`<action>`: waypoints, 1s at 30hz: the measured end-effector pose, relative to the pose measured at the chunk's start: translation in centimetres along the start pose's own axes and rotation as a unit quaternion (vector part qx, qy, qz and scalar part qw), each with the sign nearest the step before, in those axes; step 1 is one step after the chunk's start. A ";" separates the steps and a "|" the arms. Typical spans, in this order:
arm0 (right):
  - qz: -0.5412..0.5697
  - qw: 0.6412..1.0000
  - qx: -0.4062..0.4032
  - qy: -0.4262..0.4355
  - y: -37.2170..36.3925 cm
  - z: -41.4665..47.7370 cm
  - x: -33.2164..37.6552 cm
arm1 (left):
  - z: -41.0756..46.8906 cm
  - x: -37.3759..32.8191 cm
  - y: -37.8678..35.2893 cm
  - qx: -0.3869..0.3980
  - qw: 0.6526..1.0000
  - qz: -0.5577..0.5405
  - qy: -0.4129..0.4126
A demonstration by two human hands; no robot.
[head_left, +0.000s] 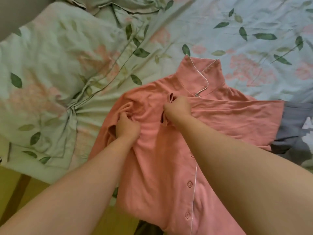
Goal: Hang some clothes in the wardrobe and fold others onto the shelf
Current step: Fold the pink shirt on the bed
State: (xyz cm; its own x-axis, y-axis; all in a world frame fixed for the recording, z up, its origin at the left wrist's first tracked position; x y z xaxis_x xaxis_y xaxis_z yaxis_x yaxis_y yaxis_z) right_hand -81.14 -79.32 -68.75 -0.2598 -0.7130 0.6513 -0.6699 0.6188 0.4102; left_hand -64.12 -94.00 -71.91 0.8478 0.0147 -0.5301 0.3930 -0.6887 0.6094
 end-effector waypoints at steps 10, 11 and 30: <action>-0.141 0.980 0.074 0.116 -4.0 -0.6 0.2 | -0.7 4.1 3.1 -0.039 0.983 -0.074 0.160; -0.147 0.979 0.065 0.128 -4.0 -0.7 0.3 | -1.5 5.0 2.3 0.000 0.964 -0.147 0.223; -0.239 0.961 0.119 0.067 -5.2 -1.6 -2.7 | -0.2 1.7 7.6 -0.185 0.907 -0.335 0.176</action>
State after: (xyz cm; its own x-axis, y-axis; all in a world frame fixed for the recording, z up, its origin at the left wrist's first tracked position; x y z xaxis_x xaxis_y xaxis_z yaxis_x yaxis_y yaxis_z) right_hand -75.88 -80.13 -71.62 0.1985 -0.8388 0.5070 -0.8349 0.1263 0.5358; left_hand -59.57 -99.08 -68.07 0.4099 0.6156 -0.6731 0.8995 -0.1504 0.4103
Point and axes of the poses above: each hand's wrist, its own z-axis towards the middle knuckle, its own y-axis out of the back of the hand, x = y × z, the point moved 8 cm from there along z, towards the middle knuckle, and after that the axes turned 6 degrees about x, right-handed, at the moved point
